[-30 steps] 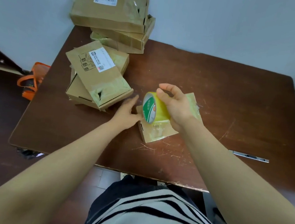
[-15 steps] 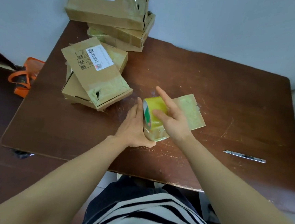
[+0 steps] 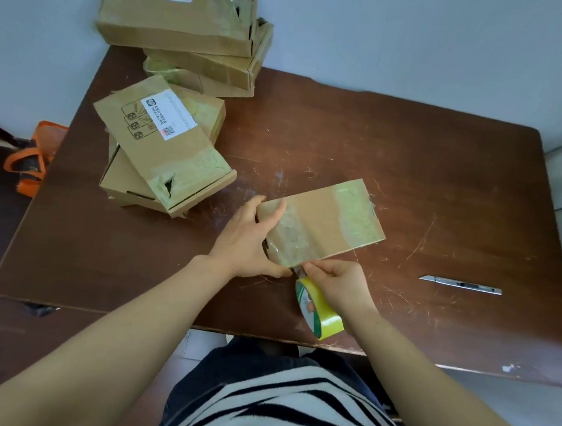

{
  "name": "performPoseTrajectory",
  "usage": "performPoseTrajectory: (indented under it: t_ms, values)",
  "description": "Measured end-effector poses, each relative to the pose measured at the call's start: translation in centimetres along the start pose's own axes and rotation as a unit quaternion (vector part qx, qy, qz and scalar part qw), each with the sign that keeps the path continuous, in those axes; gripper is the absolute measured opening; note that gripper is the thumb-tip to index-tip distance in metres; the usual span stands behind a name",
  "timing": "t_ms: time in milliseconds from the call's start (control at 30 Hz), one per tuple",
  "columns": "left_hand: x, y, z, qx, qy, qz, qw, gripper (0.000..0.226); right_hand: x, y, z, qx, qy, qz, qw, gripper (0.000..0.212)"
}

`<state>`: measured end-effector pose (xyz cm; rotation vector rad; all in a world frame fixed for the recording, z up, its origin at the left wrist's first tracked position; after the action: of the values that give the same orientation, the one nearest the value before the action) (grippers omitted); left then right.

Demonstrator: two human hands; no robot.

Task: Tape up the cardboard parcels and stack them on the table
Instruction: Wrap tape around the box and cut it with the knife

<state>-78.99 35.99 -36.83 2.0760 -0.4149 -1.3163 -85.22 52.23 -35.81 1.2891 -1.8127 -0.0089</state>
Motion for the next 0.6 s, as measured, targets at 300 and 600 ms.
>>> performPoseTrajectory:
  t_ms: [300, 600]
  values:
    - [-7.0, -1.5, -4.0, -0.074, -0.292, 0.129, 0.945, 0.045, -0.4, -1.2, 0.8, 0.045, -0.067, 0.026, 0.996, 0.01]
    - [-4.9, -2.5, 1.0, 0.033, -0.162, 0.214, 0.963, 0.094, -0.2, -1.6, 1.4, 0.07, -0.065, 0.031, 0.995, 0.011]
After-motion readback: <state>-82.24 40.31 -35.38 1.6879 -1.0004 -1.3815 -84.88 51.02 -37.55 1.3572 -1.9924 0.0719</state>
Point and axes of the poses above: each hand's wrist, its own z-axis towards the middle knuckle, its own y-axis out of the back of the hand, x = y × z, the point moved 10 cm from there along z, towards the middle knuckle, and after that the axes turned 11 degrees about -z, right-handed, at the moved point
